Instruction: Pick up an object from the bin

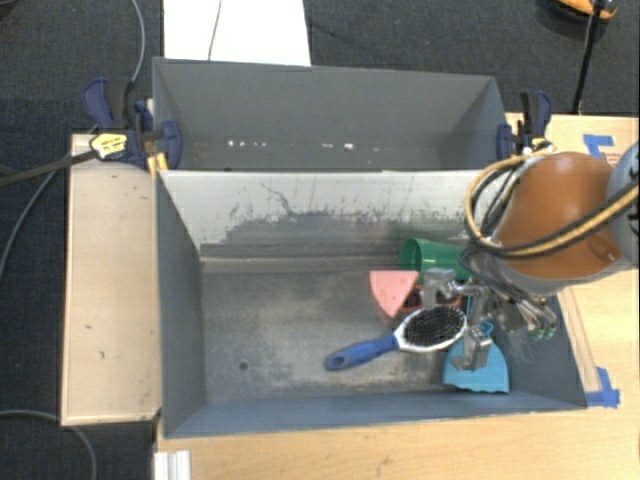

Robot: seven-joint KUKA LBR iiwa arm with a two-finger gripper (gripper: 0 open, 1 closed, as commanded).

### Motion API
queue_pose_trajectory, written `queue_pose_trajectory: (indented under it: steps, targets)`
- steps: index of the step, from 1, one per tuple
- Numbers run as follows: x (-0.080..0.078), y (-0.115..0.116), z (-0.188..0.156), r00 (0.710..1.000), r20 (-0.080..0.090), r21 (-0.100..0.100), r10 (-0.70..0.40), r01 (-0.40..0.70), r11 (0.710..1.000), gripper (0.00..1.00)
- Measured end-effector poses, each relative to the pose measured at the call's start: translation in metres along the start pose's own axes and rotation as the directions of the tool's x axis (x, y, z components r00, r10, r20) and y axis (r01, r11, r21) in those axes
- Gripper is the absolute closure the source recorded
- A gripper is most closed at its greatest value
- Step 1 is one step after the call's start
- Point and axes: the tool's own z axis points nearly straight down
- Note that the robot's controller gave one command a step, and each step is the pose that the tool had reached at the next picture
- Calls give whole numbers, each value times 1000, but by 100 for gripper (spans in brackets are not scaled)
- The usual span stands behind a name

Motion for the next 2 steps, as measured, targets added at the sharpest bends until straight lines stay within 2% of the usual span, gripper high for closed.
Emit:
queue_pose_trajectory:
  steps: [1, 2]
  targets:
    - [-6, -1, 10, 999, 3, 1, -33, 33, 999, 0]
    - [-18, -3, 67, 997, 8, 3, -83, 83, 997, 0]
